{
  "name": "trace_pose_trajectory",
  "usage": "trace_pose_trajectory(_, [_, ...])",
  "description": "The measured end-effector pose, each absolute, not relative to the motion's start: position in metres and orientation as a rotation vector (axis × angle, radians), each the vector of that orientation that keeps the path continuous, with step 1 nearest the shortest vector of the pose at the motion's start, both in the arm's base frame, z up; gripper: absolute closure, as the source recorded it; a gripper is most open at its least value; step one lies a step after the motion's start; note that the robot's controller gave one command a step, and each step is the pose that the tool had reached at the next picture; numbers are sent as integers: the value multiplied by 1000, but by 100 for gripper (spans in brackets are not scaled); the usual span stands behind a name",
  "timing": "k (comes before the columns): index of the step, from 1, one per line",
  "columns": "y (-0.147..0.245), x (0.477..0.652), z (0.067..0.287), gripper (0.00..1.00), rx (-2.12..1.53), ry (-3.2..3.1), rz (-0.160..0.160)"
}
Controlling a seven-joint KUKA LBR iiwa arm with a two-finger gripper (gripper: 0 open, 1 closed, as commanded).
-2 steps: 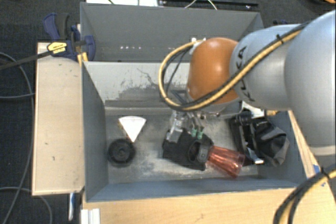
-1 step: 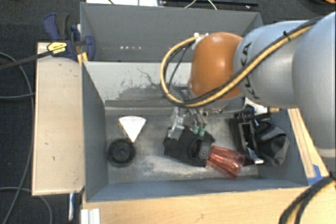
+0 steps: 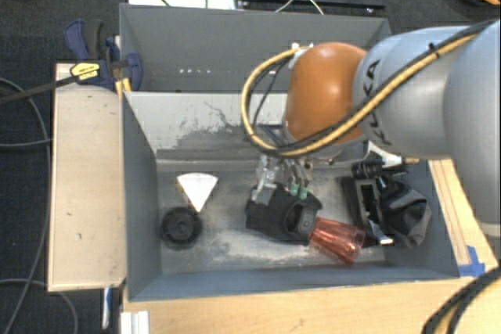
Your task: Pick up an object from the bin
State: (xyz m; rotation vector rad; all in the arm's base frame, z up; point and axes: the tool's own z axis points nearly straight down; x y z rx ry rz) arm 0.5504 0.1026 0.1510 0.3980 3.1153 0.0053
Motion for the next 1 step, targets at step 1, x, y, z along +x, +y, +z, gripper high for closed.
trace_pose_trajectory(1, [103,551,158,100,398,3115,5])
